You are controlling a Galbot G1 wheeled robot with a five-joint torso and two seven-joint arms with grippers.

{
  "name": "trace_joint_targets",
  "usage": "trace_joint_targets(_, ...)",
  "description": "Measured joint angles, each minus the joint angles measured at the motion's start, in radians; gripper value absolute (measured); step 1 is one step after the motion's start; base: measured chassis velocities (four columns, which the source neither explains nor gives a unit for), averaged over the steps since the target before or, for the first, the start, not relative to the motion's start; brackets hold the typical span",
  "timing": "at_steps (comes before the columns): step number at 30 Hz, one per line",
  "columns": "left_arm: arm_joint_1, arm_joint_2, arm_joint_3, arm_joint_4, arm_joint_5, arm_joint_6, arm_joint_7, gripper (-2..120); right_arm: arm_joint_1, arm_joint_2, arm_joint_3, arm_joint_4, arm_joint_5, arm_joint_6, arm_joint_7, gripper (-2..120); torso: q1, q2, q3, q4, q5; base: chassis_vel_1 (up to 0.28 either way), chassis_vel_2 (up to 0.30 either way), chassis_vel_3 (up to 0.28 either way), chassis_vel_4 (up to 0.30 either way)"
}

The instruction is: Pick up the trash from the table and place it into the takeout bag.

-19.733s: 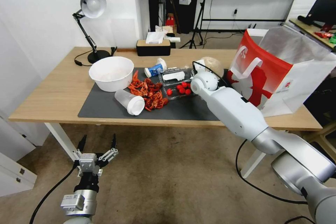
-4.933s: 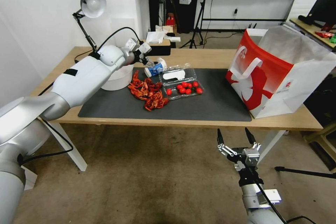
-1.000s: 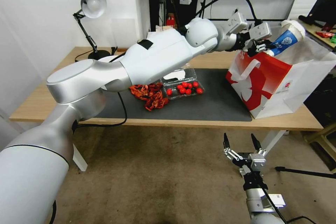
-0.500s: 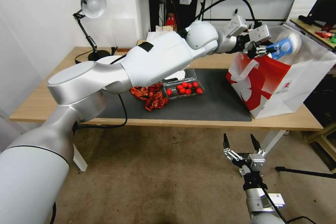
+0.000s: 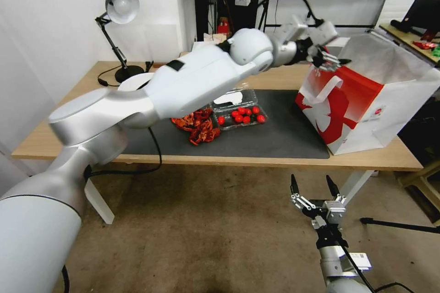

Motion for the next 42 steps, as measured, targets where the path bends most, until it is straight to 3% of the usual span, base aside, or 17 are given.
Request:
trace_joint_targets(1, 0.053, 0.071, -0.038, -0.077, 0.003, 0.003, -0.052, 98, 0.0, 0.0, -0.001, 0.001, 0.0, 0.0, 0.0, 100, 0.0, 0.0, 0.0, 0.0004, 0.0, 0.0, 0.0, 0.0, 0.0)
trace_joint_targets(2, 0.053, 0.071, -0.038, -0.077, 0.003, 0.003, -0.052, 98, 0.0, 0.0, -0.001, 0.001, 0.0, 0.0, 0.0, 100, 0.0, 0.0, 0.0, 0.0004, 0.0, 0.0, 0.0, 0.0, 0.0)
trace_joint_targets(5, 0.168, 0.181, -0.127, -0.17, 0.027, -0.002, -0.116, 100, -0.007, 0.002, -0.003, 0.013, -0.001, 0.0, 0.0, 100, 0.0, 0.0, 0.0, 0.0006, -0.0003, 0.0, 0.0, 0.0, 0.0)
trace_joint_targets(6, 0.168, 0.181, -0.127, -0.17, 0.027, -0.002, -0.116, 100, -0.007, 0.002, -0.003, 0.013, -0.001, 0.0, 0.0, 100, 0.0, 0.0, 0.0, 0.0006, -0.0003, 0.0, 0.0, 0.0, 0.0)
trace_joint_targets(9, 0.316, 0.28, -0.248, -0.262, 0.07, -0.004, -0.153, 100, -0.009, 0.001, -0.003, 0.024, -0.003, 0.0, 0.0, 100, 0.0, 0.0, 0.0, 0.0002, -0.0002, 0.0, 0.0, 0.0, 0.0)
trace_joint_targets(10, 0.316, 0.28, -0.248, -0.262, 0.07, -0.004, -0.153, 100, -0.009, 0.001, -0.003, 0.024, -0.003, 0.0, 0.0, 100, 0.0, 0.0, 0.0, 0.0002, -0.0002, 0.0, 0.0, 0.0, 0.0)
trace_joint_targets(13, 0.499, 0.357, -0.392, -0.353, 0.159, 0.006, -0.154, 100, -0.01, -0.001, -0.003, 0.034, -0.005, 0.0, 0.0, 100, 0.0, 0.0, 0.0, 0.0007, -0.0007, 0.0, 0.0, 0.0, 0.0)
trace_joint_targets(14, 0.499, 0.357, -0.392, -0.353, 0.159, 0.006, -0.154, 100, -0.01, -0.001, -0.003, 0.034, -0.005, 0.0, 0.0, 100, 0.0, 0.0, 0.0, 0.0007, -0.0007, 0.0, 0.0, 0.0, 0.0)
trace_joint_targets(16, 0.663, 0.402, -0.521, -0.439, 0.219, -0.001, -0.156, 100, -0.009, -0.002, -0.005, 0.042, -0.006, 0.0, 0.0, 100, 0.0, 0.0, 0.0, 0.0007, -0.0001, 0.0, 0.0, 0.0, 0.0)
trace_joint_targets(18, 0.721, 0.412, -0.568, -0.466, 0.235, -0.007, -0.16, 100, -0.008, -0.002, -0.005, 0.044, -0.007, 0.0, 0.0, 100, 0.0, 0.0, 0.0, 0.0003, -0.0001, 0.0, 0.0, 0.0, 0.0)
trace_joint_targets(20, 0.884, 0.424, -0.686, -0.539, 0.276, -0.033, -0.177, 100, -0.006, 0.0, -0.007, 0.05, -0.01, 0.0, 0.0, 100, 0.0, 0.0, 0.0, 0.0005, 0.0004, 0.0, 0.0, 0.0, 0.0)
trace_joint_targets(25, 1.131, 0.397, -0.833, -0.608, 0.384, -0.139, -0.231, 100, -0.006, 0.003, -0.009, 0.061, -0.02, -0.008, 0.0, 100, 0.0, 0.0, 0.0, 0.0002, 0.0003, 0.0, 0.0, 0.0, 0.0)
trace_joint_targets(26, 1.131, 0.397, -0.833, -0.608, 0.384, -0.139, -0.231, 100, -0.006, 0.003, -0.009, 0.061, -0.02, -0.008, 0.0, 100, 0.0, 0.0, 0.0, 0.0002, 0.0003, 0.0, 0.0, 0.0, 0.0)
trace_joint_targets(32, 1.413, 0.29, -0.981, -0.679, 0.517, -0.245, -0.33, 100, -0.007, -0.002, -0.009, 0.086, -0.022, -0.028, 0.001, 100, 0.0, 0.0, 0.0, 0.0006, 0.0003, 0.0, 0.0, 0.0, 0.0)
trace_joint_targets(36, 1.551, 0.235, -1.053, -0.709, 0.598, -0.294, -0.352, 100, -0.009, -0.002, -0.009, 0.098, -0.021, -0.038, 0.0, 100, 0.0, 0.0, 0.0, 0.0002, 0.0002, 0.0, 0.0, 0.0, 0.0)
trace_joint_targets(38, 1.692, 0.183, -1.109, -0.727, 0.655, -0.351, -0.37, 100, -0.009, -0.002, -0.009, 0.106, -0.02, -0.047, -0.002, 100, 0.0, 0.0, 0.0, 0.0006, 0.0004, 0.0, 0.0, 0.0, 0.0)
trace_joint_targets(42, 1.803, 0.14, -1.146, -0.729, 0.695, -0.427, -0.372, 100, -0.009, -0.004, -0.006, 0.111, -0.015, -0.057, -0.014, 100, 0.0, 0.0, 0.0, 0.0006, 0.0007, 0.0, 0.0, 0.0, 0.0)
